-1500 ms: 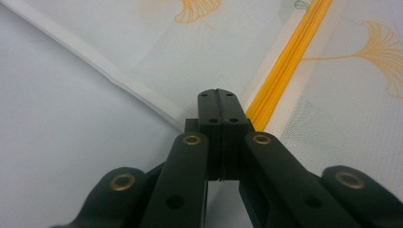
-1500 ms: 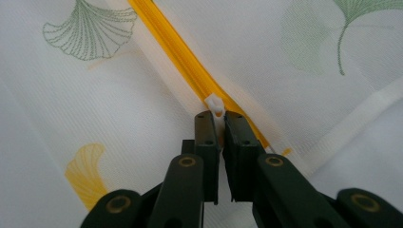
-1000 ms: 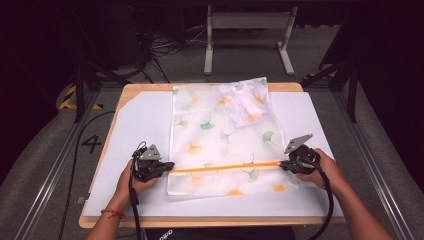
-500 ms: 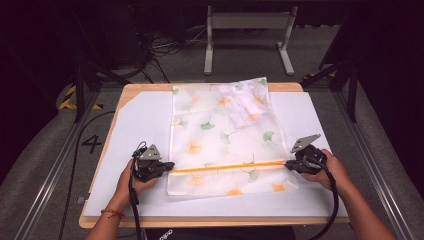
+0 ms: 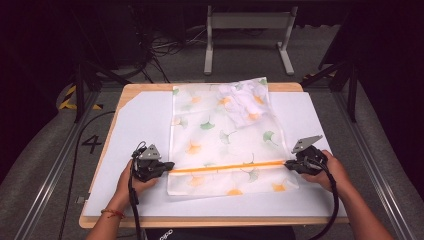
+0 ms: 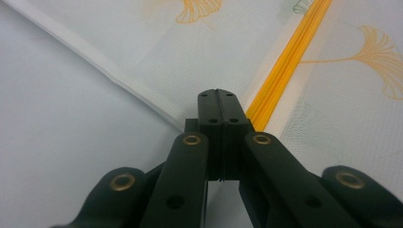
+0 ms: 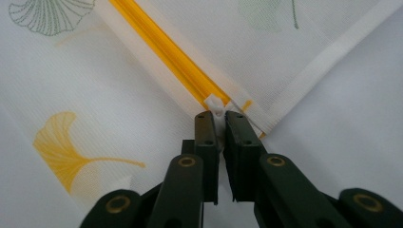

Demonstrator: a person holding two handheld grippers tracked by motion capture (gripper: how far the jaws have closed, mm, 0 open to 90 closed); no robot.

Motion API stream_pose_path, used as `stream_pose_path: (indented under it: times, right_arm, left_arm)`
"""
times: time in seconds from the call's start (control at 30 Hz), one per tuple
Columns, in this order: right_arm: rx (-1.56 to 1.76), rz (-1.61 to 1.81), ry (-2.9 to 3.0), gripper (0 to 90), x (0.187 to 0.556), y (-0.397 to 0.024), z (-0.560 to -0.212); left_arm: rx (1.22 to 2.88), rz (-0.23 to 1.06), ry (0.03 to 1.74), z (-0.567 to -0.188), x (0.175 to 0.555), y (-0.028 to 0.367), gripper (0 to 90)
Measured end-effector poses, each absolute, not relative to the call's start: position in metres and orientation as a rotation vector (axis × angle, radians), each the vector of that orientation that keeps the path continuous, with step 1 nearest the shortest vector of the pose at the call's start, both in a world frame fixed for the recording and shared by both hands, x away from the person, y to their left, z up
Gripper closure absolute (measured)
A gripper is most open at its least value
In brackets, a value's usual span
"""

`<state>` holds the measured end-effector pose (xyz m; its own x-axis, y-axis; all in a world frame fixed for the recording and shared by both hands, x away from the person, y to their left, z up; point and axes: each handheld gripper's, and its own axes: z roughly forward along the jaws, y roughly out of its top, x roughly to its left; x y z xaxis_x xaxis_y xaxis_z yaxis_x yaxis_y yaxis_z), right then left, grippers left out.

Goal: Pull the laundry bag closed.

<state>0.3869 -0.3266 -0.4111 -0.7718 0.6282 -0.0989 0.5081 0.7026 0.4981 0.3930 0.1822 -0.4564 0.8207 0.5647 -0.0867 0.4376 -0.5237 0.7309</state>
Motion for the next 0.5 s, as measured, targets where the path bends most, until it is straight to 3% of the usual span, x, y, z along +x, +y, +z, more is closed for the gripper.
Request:
stream_pose_path:
  times: [0.5]
  right_arm:
    - [0.837, 0.819, 2.502, 69.8, 0.368, -0.331, -0.4]
  left_arm:
    - [2.173, 0.332, 0.669, -0.443, 0.376, 0.19, 83.4]
